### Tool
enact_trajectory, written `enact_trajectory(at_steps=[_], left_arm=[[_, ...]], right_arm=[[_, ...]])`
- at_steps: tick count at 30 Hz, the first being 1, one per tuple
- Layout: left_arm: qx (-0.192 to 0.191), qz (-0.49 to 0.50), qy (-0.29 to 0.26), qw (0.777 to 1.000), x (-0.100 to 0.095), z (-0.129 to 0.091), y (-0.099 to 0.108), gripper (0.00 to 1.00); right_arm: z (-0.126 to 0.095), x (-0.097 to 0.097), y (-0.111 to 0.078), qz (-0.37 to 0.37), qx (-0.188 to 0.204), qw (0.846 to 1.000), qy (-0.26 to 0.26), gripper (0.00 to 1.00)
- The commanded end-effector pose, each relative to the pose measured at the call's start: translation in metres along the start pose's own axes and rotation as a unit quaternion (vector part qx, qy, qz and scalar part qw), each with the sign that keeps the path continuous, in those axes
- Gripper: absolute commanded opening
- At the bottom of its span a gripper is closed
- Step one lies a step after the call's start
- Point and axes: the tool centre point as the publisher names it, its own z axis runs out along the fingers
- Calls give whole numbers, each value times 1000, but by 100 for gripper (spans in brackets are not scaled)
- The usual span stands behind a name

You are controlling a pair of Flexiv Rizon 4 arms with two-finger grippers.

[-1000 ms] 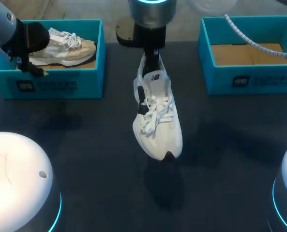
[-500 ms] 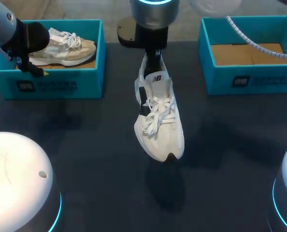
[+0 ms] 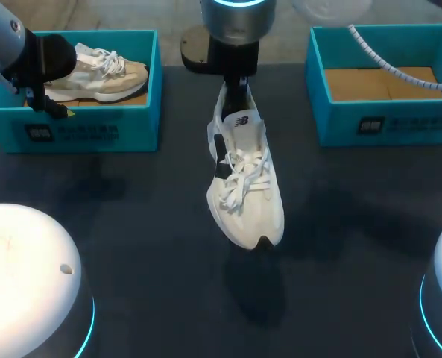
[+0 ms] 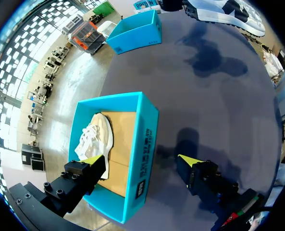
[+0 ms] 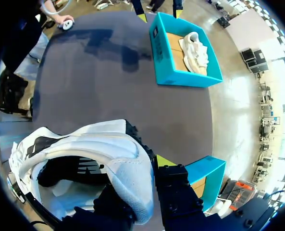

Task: Take the shoe out of the shoebox, open the shoe tongue, remove and reinsert the insole, then place the shoe into the shoebox

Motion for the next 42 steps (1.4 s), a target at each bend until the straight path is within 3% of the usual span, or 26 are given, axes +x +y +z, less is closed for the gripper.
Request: enact_trajectory(at_steps=[1, 11, 15, 28, 35, 42], left_arm=[[-2, 0, 0, 1000, 1, 0, 0, 100], [-2, 0, 0, 1000, 1, 0, 0, 100], [-2, 0, 0, 1000, 1, 0, 0, 100], [-2, 0, 0, 1000, 1, 0, 0, 100], [-2, 0, 0, 1000, 1, 0, 0, 100], [-2, 0, 0, 1000, 1, 0, 0, 100]], right_arm=[[-1, 0, -1, 0, -1, 1000, 1, 0], [-1, 0, -1, 0, -1, 1000, 1, 0], [5, -11, -10, 12, 2, 1000, 2, 0], [8, -57, -54, -16, 14, 1000, -6, 0], [12, -80, -84, 12, 29, 999, -11, 0], [9, -92, -103, 15, 39, 999, -11, 0]])
